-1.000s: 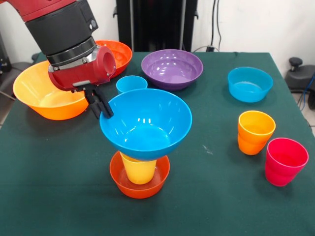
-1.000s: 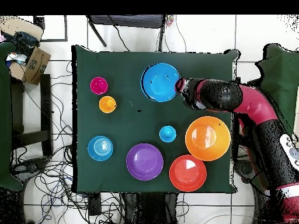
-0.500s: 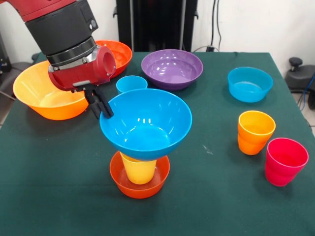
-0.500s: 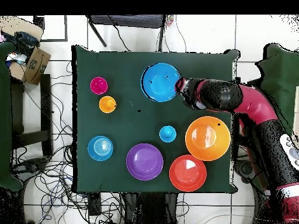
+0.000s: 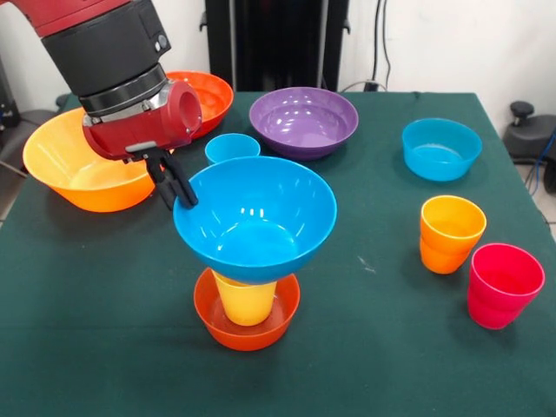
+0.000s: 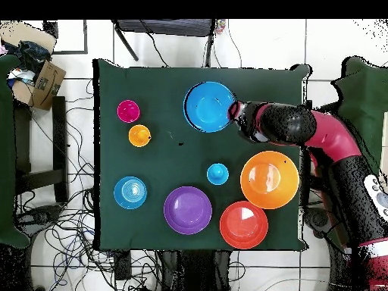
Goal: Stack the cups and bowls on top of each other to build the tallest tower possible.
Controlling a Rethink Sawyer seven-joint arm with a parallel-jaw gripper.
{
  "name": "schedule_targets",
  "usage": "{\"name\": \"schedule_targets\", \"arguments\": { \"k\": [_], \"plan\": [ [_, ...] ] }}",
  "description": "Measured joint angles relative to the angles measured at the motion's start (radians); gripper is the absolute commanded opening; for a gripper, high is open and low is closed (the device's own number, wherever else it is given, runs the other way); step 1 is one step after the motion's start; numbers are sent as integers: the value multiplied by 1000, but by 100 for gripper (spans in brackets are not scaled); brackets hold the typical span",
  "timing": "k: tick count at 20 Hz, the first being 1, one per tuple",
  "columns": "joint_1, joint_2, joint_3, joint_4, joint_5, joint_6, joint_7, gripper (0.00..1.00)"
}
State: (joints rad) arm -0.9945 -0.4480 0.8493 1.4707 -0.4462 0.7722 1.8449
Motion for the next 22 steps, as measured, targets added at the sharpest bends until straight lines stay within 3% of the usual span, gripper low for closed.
{"name": "schedule_targets", "arguments": {
  "k": [22],
  "plan": [
    [-27,0,28,0,-12,0,0,0]
  ]
}}
